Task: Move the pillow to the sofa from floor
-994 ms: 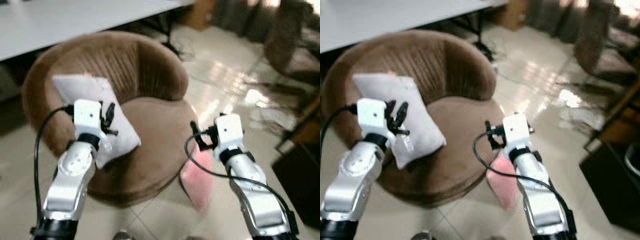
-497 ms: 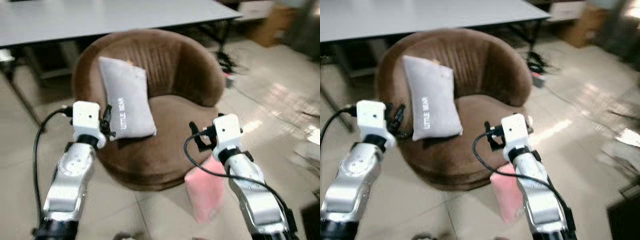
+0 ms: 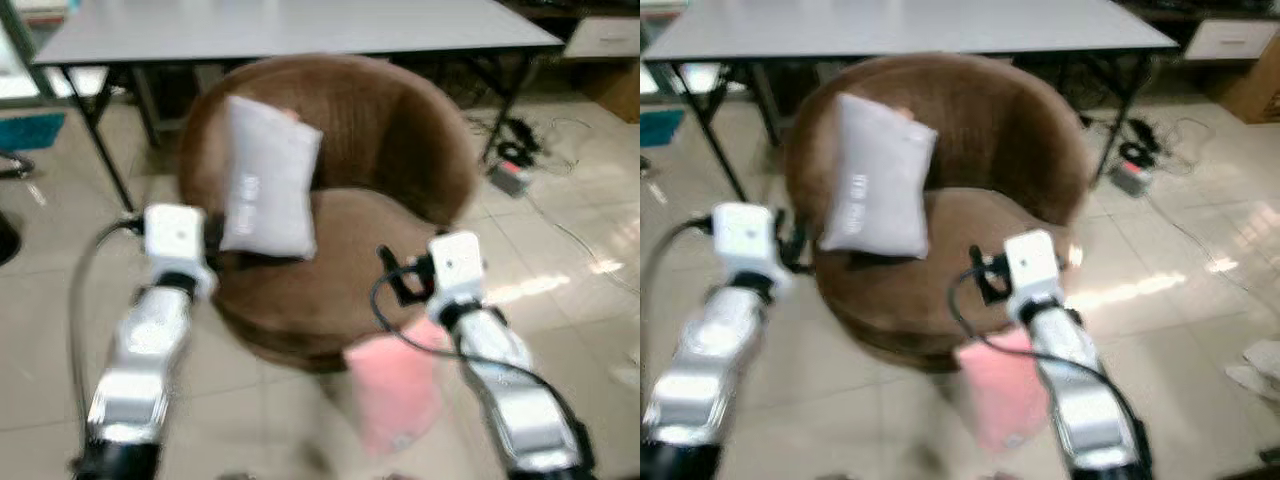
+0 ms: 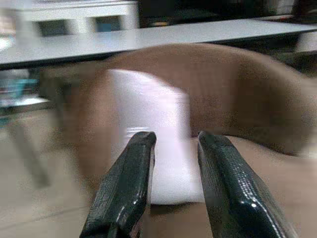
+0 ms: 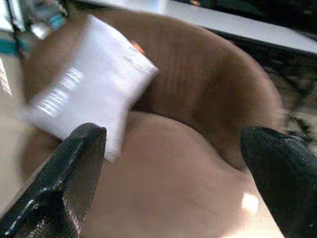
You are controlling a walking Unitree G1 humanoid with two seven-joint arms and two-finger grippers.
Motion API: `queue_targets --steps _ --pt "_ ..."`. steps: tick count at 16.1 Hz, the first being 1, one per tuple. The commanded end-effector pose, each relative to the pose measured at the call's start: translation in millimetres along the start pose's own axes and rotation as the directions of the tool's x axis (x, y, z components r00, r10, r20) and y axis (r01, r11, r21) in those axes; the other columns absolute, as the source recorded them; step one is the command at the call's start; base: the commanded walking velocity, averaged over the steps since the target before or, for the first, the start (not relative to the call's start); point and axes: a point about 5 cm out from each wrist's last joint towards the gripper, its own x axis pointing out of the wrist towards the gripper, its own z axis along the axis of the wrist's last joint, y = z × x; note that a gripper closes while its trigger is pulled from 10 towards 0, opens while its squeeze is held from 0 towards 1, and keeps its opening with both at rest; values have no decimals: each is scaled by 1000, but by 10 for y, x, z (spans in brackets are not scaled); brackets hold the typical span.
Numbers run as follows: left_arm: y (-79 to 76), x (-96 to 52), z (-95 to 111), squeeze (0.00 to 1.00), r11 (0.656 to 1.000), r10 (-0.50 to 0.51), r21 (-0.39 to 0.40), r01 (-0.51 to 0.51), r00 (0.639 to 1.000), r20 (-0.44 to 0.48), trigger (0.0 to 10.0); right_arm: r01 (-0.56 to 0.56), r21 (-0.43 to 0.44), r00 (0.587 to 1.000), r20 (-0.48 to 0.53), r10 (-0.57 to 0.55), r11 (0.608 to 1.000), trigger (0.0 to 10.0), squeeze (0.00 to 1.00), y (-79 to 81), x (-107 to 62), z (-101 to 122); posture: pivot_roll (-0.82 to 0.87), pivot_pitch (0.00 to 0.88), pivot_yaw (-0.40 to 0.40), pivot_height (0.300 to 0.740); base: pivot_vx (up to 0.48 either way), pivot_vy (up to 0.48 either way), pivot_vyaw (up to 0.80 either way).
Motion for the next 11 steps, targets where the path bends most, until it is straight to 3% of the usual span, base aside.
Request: queue_targets --steps 1,11 --pt "54 -3 28 0 1000 11 21 -11 1000 11 10000 -9 -4 1000 28 9 1000 10000 0 20 6 53 -45 16 -3 740 0 -480 413" --pt "77 -21 16 0 999 33 24 -33 999 21 10000 -42 -23 998 40 43 999 10000 0 49 20 68 -49 14 -12 740 0 -480 800"
